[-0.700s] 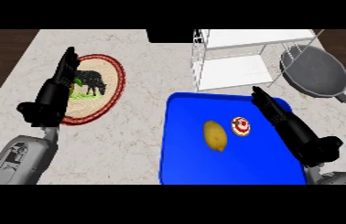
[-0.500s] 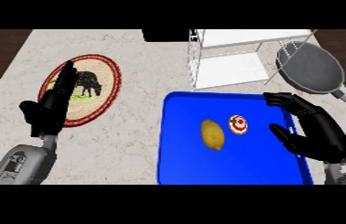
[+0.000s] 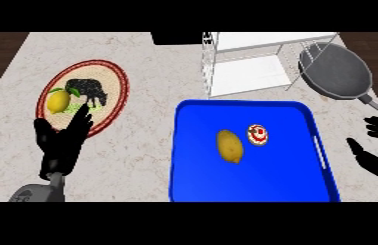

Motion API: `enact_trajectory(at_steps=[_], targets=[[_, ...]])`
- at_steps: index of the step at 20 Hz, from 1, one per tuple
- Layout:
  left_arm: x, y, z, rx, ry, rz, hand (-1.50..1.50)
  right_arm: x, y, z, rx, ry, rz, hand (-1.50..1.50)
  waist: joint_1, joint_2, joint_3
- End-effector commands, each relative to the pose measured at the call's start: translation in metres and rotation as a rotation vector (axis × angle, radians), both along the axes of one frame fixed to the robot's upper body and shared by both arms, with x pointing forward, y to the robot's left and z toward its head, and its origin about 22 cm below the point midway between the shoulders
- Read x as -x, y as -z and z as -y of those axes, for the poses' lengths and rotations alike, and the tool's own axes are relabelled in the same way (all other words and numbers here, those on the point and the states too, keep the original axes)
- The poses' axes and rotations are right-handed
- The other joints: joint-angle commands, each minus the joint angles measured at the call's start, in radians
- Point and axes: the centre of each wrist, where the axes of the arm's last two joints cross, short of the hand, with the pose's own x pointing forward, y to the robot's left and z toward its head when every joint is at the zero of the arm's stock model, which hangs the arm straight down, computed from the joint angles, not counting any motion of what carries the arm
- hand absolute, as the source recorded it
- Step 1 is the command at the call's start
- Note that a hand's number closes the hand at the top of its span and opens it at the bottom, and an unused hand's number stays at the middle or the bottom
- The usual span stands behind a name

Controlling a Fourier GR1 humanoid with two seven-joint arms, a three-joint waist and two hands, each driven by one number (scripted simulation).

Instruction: Pick the cupcake from the tray and place it in the tiered shelf

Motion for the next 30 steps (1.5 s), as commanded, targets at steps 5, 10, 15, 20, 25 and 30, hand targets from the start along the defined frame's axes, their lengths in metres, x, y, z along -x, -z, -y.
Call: enact_trajectory(at_steps=[5, 10, 15, 20, 25, 30], targets=[[0.012, -0.004, -0.004, 0.040, 0.019, -0.082, 0.00, 0.036, -0.036, 0.008, 0.035, -0.208, -0.063, -1.50, 0.017, 0.000, -0.002], [0.006, 0.010, 0.002, 0.039, 0.028, -0.105, 0.00, 0.029, -0.070, -0.027, 0.021, -0.305, -0.132, -1.50, 0.020, 0.004, -0.003], [-0.001, -0.003, 0.015, 0.019, 0.015, -0.092, 0.00, 0.032, -0.107, -0.067, 0.111, -0.306, -0.272, -1.50, 0.026, 0.004, -0.003], [-0.004, -0.004, 0.007, 0.019, 0.036, -0.096, 0.00, 0.005, -0.119, -0.096, 0.155, -0.173, -0.338, -1.50, 0.045, 0.008, -0.003], [0.006, 0.002, 0.004, 0.048, 0.047, -0.102, 0.00, -0.008, -0.132, -0.134, 0.220, -0.078, -0.403, -1.50, 0.053, 0.007, -0.004], [-0.004, 0.003, -0.001, 0.035, 0.032, -0.076, 0.00, -0.049, -0.118, -0.159, 0.246, -0.104, -0.537, -1.50, 0.046, 0.008, -0.003]])
